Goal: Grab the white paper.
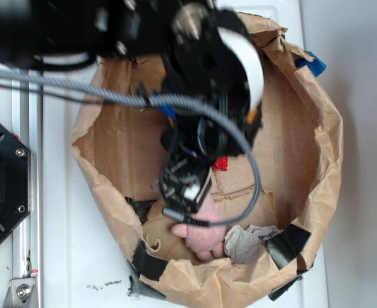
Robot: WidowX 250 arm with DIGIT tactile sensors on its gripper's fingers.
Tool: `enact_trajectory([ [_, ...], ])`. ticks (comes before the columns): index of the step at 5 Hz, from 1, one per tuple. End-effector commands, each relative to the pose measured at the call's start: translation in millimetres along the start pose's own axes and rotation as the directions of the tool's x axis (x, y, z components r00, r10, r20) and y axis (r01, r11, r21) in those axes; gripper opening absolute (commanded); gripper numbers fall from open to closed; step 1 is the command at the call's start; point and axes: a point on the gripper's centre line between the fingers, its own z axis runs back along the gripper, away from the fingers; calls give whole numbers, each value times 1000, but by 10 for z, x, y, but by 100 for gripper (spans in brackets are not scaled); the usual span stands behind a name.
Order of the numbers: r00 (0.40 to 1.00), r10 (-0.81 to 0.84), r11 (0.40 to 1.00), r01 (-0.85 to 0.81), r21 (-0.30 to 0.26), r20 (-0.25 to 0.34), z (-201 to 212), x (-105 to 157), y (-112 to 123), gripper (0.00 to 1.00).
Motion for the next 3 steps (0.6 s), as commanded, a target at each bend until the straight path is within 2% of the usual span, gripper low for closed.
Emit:
enact_trajectory([
  [1,989,-135,988,138,-61,55,-291,273,-377,100],
  [2,976,-193,980,197,-31,103,-404,327,-474,100],
  [3,963,-238,971,239,11,126,-526,388,-511,100],
])
